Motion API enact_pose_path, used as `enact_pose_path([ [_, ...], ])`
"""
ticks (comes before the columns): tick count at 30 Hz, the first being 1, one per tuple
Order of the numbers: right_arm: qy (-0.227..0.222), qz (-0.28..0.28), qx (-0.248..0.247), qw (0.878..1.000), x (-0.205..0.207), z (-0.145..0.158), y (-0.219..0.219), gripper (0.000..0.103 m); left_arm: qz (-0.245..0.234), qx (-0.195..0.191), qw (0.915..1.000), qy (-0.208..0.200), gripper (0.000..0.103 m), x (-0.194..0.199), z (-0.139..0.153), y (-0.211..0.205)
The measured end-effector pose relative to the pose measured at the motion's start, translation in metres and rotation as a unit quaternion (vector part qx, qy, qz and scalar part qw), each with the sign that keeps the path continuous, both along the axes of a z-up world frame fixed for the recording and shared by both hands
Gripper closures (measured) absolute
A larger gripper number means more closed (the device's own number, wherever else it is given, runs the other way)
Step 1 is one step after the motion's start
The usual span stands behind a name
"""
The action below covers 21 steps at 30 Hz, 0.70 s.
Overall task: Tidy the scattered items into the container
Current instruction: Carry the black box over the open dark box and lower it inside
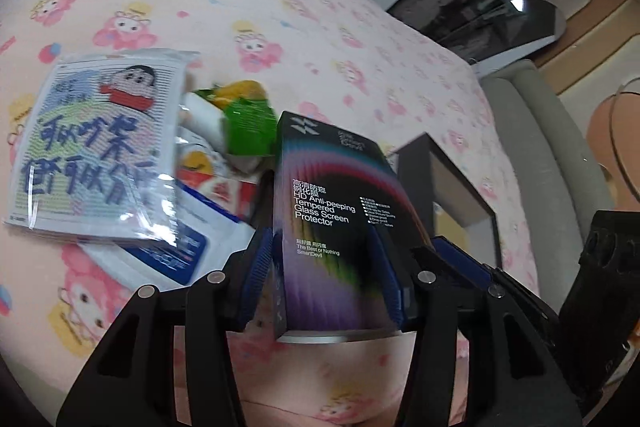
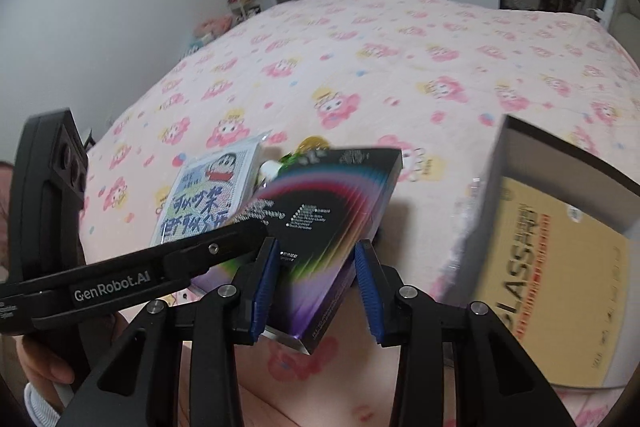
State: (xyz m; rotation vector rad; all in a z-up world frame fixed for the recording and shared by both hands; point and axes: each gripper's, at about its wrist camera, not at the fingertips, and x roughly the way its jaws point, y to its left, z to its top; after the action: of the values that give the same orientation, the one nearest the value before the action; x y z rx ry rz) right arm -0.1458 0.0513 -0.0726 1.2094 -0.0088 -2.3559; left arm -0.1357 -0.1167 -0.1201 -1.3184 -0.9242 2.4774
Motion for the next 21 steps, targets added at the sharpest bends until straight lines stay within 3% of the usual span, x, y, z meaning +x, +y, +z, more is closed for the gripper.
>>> enact_pose_path([
  [10,0.051,-0.071,-0.011,0.996,0.017,0.031,0.088,0.068,-0.087,-0.015,0.9957,0.028,0.052,-0.013,0.043,0.100],
  [15,0.048,-0.113,-0.023,0.992,0.014,0.026,0.140,0.068,-0.131,-0.038,0.9904,0.020,0.052,-0.031,0.041,0.158],
  [21,0.027,-0.157,-0.030,0.987,0.005,0.002,0.194,0.068,-0.163,-0.048,0.9853,-0.010,0.052,-0.051,0.018,0.212],
])
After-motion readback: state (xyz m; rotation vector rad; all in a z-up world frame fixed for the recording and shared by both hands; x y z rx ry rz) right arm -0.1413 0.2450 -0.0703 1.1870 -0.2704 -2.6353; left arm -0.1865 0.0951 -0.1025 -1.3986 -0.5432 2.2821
